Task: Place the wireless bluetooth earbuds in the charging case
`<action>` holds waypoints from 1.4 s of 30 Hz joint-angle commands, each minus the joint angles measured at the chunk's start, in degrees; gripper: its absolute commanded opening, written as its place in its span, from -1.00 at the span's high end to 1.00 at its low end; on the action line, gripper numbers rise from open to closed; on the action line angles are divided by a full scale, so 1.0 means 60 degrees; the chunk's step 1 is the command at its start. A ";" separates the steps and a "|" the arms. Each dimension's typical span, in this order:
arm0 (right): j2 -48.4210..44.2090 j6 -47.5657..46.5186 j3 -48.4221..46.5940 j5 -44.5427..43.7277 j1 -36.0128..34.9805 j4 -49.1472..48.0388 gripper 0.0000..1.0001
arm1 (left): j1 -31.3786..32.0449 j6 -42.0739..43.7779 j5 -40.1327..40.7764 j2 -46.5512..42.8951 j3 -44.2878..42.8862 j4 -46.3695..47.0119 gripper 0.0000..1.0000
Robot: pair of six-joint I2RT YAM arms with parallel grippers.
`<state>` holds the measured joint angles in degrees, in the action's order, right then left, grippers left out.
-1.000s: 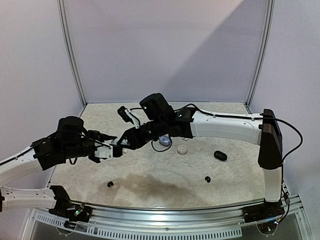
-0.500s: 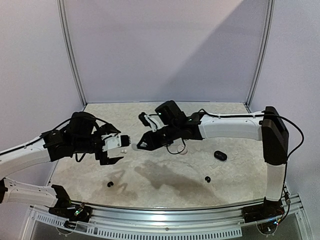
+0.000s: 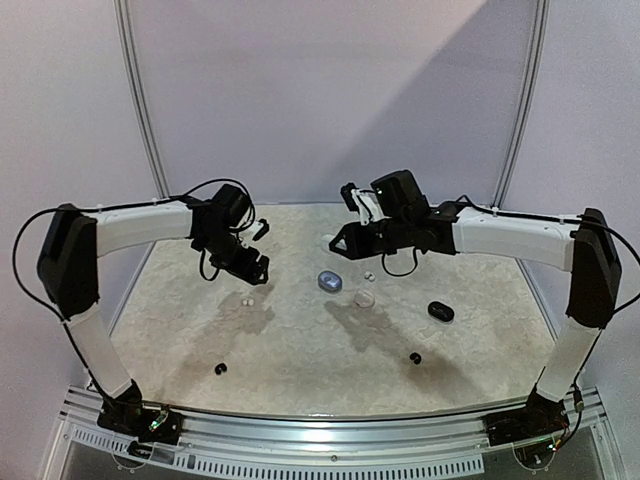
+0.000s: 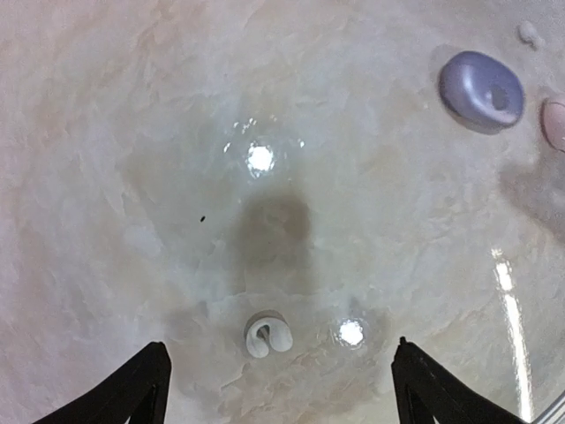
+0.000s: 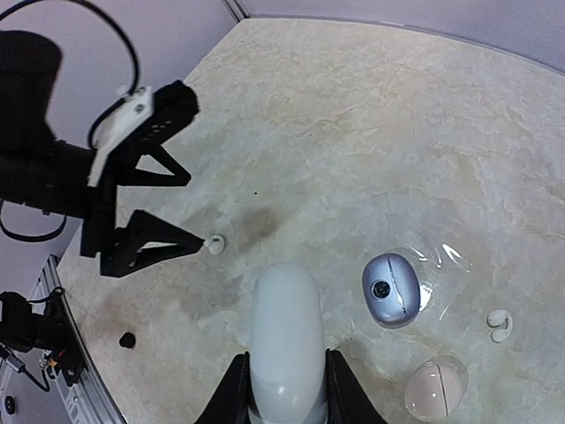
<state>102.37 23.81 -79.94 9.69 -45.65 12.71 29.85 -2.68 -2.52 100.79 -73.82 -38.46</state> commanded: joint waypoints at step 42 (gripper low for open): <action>-0.0069 -0.1223 0.0596 -0.0464 0.0507 0.1096 1.00 | 0.0387 -0.2986 0.0391 0.3017 -0.1376 -0.2024 0.44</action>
<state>103.57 17.21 -78.26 8.14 -42.83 19.11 30.52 -21.06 0.36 118.10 -82.37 -51.62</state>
